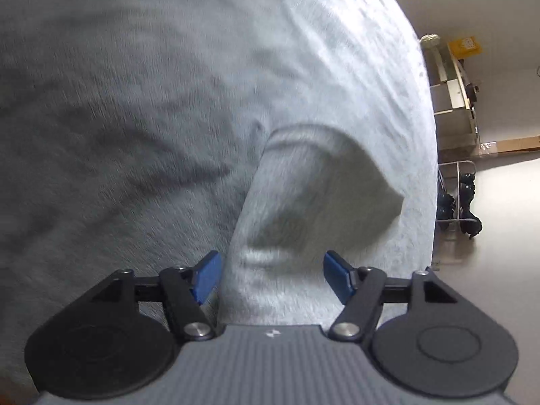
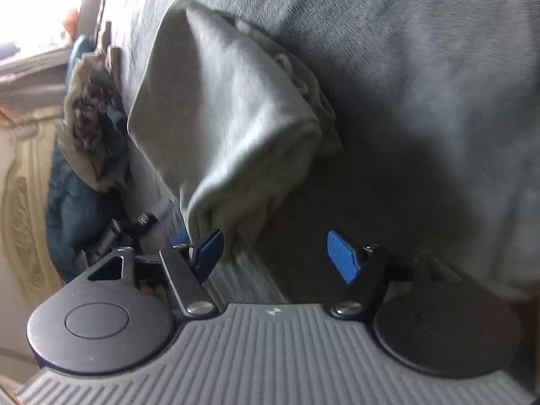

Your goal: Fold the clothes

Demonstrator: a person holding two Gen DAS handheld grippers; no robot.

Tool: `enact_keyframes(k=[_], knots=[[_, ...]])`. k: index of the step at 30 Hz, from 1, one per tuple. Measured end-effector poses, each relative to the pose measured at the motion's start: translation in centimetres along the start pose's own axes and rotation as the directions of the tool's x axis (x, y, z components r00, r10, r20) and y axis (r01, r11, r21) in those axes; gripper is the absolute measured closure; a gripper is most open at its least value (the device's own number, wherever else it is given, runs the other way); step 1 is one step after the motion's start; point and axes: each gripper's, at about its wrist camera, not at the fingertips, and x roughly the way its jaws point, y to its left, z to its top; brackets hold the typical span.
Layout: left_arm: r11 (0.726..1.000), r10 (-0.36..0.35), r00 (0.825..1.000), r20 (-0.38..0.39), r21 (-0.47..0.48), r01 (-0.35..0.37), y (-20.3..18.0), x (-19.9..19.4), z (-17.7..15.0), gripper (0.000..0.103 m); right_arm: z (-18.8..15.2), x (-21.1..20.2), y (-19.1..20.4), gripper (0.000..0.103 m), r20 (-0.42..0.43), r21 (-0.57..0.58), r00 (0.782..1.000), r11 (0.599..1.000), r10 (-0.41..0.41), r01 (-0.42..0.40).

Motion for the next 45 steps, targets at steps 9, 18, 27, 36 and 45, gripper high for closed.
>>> enact_keyframes(k=[9, 18, 27, 36, 45], knots=[[0.982, 0.065, 0.995, 0.073, 0.174, -0.077, -5.2, 3.2, 2.8, 0.032, 11.2, 1.6, 5.0, 0.034, 0.296, -0.263, 0.949, 0.964, 0.109, -0.029], [0.983, 0.077, 0.996, 0.047, 0.163, -0.083, -3.3, 4.9, 3.1, 0.021, 18.3, 6.8, 5.8, 0.034, 0.311, -0.354, 0.949, 0.933, 0.048, 0.069], [0.997, 0.024, 0.999, 0.027, 0.076, -0.026, -1.1, 4.8, 2.8, 0.02, 18.8, 8.3, 4.0, 0.066, 0.197, -0.422, 0.973, 0.906, 0.12, -0.026], [0.999, -0.01, 0.999, 0.043, -0.053, 0.012, 1.8, 2.9, 2.1, 0.021, 14.6, 8.7, 7.8, 0.094, 0.096, -0.608, 0.968, 0.784, 0.232, -0.128], [1.0, -0.017, 0.999, 0.041, 0.001, 0.017, 0.6, 2.8, 1.9, 0.02, 18.2, 9.7, 7.5, 0.094, 0.157, -0.502, 0.967, 0.859, 0.2, -0.096]])
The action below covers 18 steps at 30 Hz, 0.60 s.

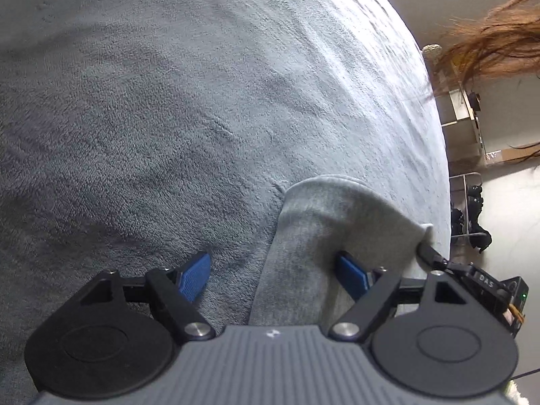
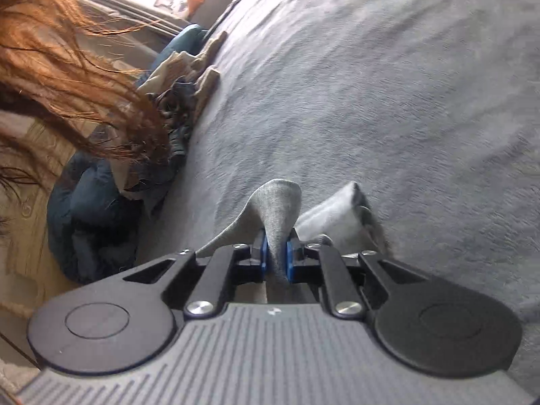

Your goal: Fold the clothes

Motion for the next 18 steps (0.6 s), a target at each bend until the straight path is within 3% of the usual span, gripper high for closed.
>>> enact_keyframes(k=[6, 11, 15, 18], knots=[[1.0, 0.017, 1.0, 0.014, 0.0, -0.018, -0.4, -1.1, -0.4, 0.022, 1.2, 1.5, -1.2, 0.087, -0.01, 0.078, 0.999, 0.996, -0.049, 0.049], [1.0, 0.019, 0.998, 0.064, -0.023, -0.018, -0.4, -2.5, -0.6, 0.022, 0.5, -0.2, 0.7, 0.087, 0.068, 0.001, 0.996, 0.998, -0.065, 0.065], [1.0, 0.02, 0.993, 0.119, -0.001, -0.02, -1.3, -4.3, -0.7, 0.023, 0.6, -0.9, 0.1, 0.082, 0.082, 0.106, 0.963, 0.963, -0.257, 0.248], [0.999, 0.009, 0.99, 0.144, 0.047, -0.016, -1.9, -5.3, 0.1, 0.023, 0.8, -2.8, 2.0, 0.082, 0.176, 0.071, 0.946, 0.962, -0.272, 0.264]])
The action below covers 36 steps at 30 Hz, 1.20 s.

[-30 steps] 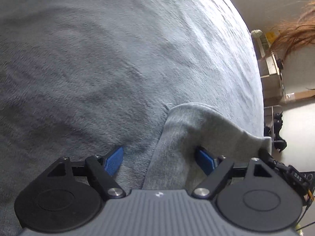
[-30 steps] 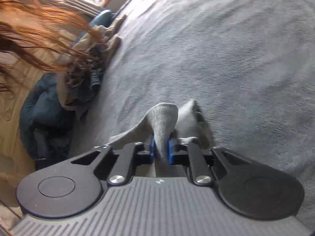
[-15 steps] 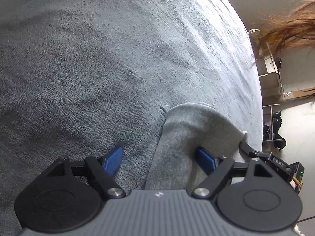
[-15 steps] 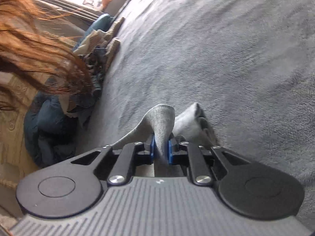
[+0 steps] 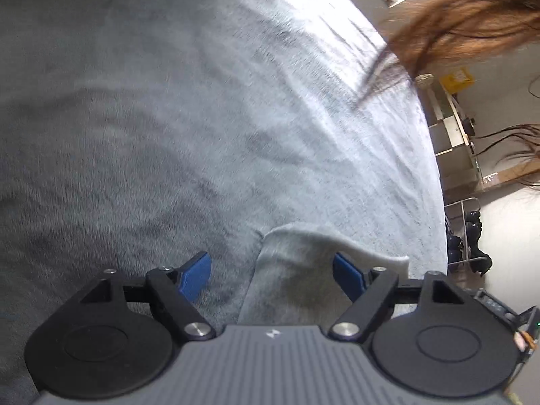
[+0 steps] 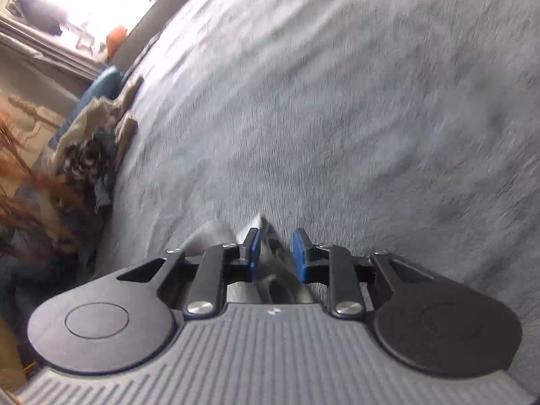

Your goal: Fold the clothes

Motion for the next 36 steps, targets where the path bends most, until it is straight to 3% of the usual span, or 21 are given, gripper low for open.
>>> enact_keyframes(k=[3, 8, 11, 13, 15, 18, 21, 24, 25, 26, 27, 30, 32, 34, 35, 36], knots=[[0.998, 0.017, 0.999, -0.042, 0.066, -0.015, -0.4, 0.1, 0.8, 0.023, 0.0, -1.2, 3.7, 0.082, -0.008, -0.184, 0.997, 0.98, 0.073, -0.073], [0.983, 0.064, 0.991, -0.119, 0.178, -0.042, -1.1, 1.1, -0.3, 0.025, -1.1, 1.9, 10.8, 0.082, -0.207, -0.496, 0.972, 0.845, 0.109, -0.201], [0.981, 0.06, 0.99, -0.127, 0.193, -0.035, -1.2, 1.5, -1.5, 0.027, -0.1, 5.1, 14.2, 0.082, -0.278, -0.593, 0.956, 0.767, 0.092, -0.246], [0.979, 0.059, 0.99, -0.128, 0.201, -0.032, -2.1, 2.5, -1.9, 0.027, 0.9, 7.9, 16.2, 0.082, -0.364, -0.608, 0.928, 0.734, 0.081, -0.302], [0.978, 0.056, 0.991, -0.125, 0.208, -0.029, -2.0, 2.6, -2.5, 0.027, 2.1, 11.6, 17.5, 0.082, -0.501, -0.539, 0.862, 0.752, 0.076, -0.379], [0.975, 0.058, 0.992, -0.111, 0.218, -0.032, -1.7, 2.4, -3.3, 0.027, 3.3, 17.5, 19.1, 0.082, -0.697, -0.418, 0.715, 0.784, 0.047, -0.459], [0.977, 0.048, 0.995, -0.093, 0.21, -0.028, -1.3, 2.3, -3.7, 0.027, 2.7, 22.2, 20.9, 0.085, -0.83, -0.41, 0.553, 0.755, -0.075, -0.512], [0.976, 0.04, 0.996, -0.085, 0.217, -0.021, -1.1, 2.3, -3.9, 0.03, 0.7, 25.0, 22.9, 0.085, -0.894, -0.432, 0.38, 0.676, -0.236, -0.597], [0.974, 0.037, 0.996, -0.084, 0.225, -0.018, -1.1, 2.3, -3.9, 0.032, -0.2, 25.7, 23.3, 0.085, -0.905, -0.421, 0.335, 0.666, -0.261, -0.616], [0.972, 0.036, 0.996, -0.084, 0.233, -0.015, -1.1, 2.2, -3.9, 0.033, -1.0, 26.4, 23.7, 0.085, -0.908, -0.419, 0.307, 0.657, -0.287, -0.627], [0.97, 0.035, 0.996, -0.085, 0.241, -0.013, -1.2, 2.2, -3.9, 0.033, -1.7, 27.2, 23.9, 0.085, -0.911, -0.412, 0.293, 0.663, -0.29, -0.625], [0.965, 0.026, 0.996, -0.088, 0.261, -0.002, -1.2, 2.0, -3.8, 0.033, -1.7, 29.0, 23.8, 0.092, -0.936, -0.33, 0.3, 0.749, -0.182, -0.574], [0.966, 0.02, 0.996, -0.091, 0.26, 0.005, -1.0, 1.9, -3.7, 0.033, 0.0, 29.3, 23.0, 0.092, -0.936, -0.258, 0.345, 0.813, -0.075, -0.522], [0.967, 0.009, 0.995, -0.095, 0.253, 0.016, -0.7, 1.9, -3.7, 0.033, 2.1, 28.9, 22.2, 0.092, -0.918, -0.238, 0.394, 0.84, -0.031, -0.488], [0.968, 0.004, 0.995, -0.097, 0.249, 0.02, -0.9, 2.1, -3.7, 0.033, 2.9, 28.5, 22.0, 0.092, -0.912, -0.26, 0.407, 0.834, -0.047, -0.487], [0.969, 0.001, 0.995, -0.098, 0.246, 0.024, -1.0, 2.2, -3.7, 0.032, 3.5, 28.0, 21.7, 0.092, -0.913, -0.281, 0.401, 0.824, -0.072, -0.492]])
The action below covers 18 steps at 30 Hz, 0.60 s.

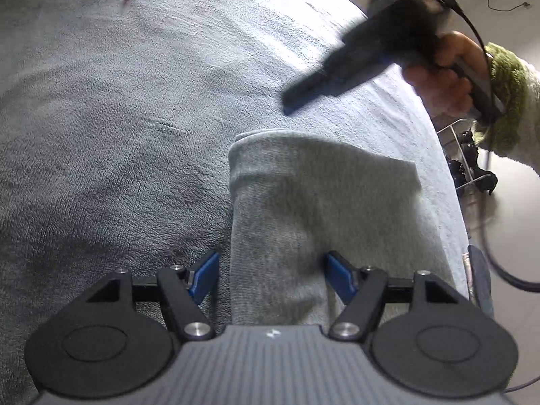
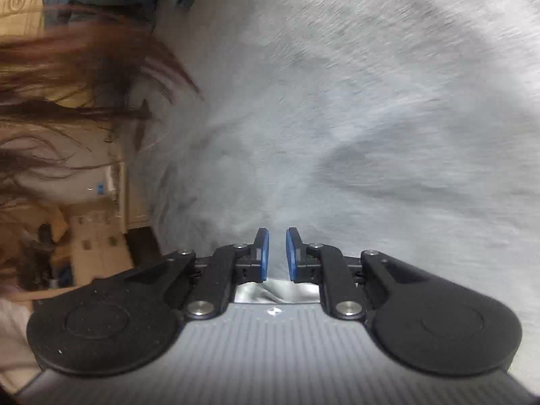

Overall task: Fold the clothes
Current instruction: 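Open both tools and press the folded sweatpants bundle flat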

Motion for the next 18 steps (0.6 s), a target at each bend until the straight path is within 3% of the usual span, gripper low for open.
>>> enact_keyframes(k=[4, 6, 8, 10, 12, 15, 18], knots=[[1.0, -0.003, 1.0, -0.005, -0.008, 0.003, 0.3, -0.1, 0.1, 0.032, -1.3, -1.0, -0.3, 0.091, -0.127, -0.071, 0.99, 0.996, -0.066, 0.057], [1.0, -0.002, 1.0, -0.01, -0.022, 0.002, 0.4, -0.1, 0.2, 0.031, -1.8, 0.0, 0.0, 0.091, -0.188, -0.104, 0.98, 0.994, -0.065, 0.046], [0.999, -0.003, 1.0, -0.015, -0.042, 0.003, 0.6, -0.2, 0.4, 0.031, -2.2, 1.6, 0.6, 0.091, -0.197, -0.127, 0.978, 0.991, -0.074, 0.049], [0.997, -0.007, 1.0, -0.022, -0.072, 0.006, 0.9, -0.3, 0.5, 0.031, -2.1, 2.0, 0.7, 0.091, -0.085, -0.097, 0.992, 0.991, -0.097, 0.088], [0.995, -0.014, 0.999, -0.029, -0.103, 0.011, 1.1, -0.5, 0.6, 0.032, -3.2, 0.3, 0.5, 0.091, 0.063, -0.026, 0.997, 0.999, -0.039, 0.041], [0.99, -0.029, 0.999, -0.031, -0.14, 0.025, 1.4, -0.9, 1.1, 0.034, -6.5, -2.9, 1.0, 0.091, 0.236, -0.013, 0.97, 0.998, 0.056, -0.055], [0.985, -0.043, 0.999, 0.0, -0.17, 0.042, 2.2, -1.7, 1.9, 0.034, -11.8, -4.8, 2.0, 0.091, 0.296, -0.057, 0.944, 0.99, 0.143, -0.132]])
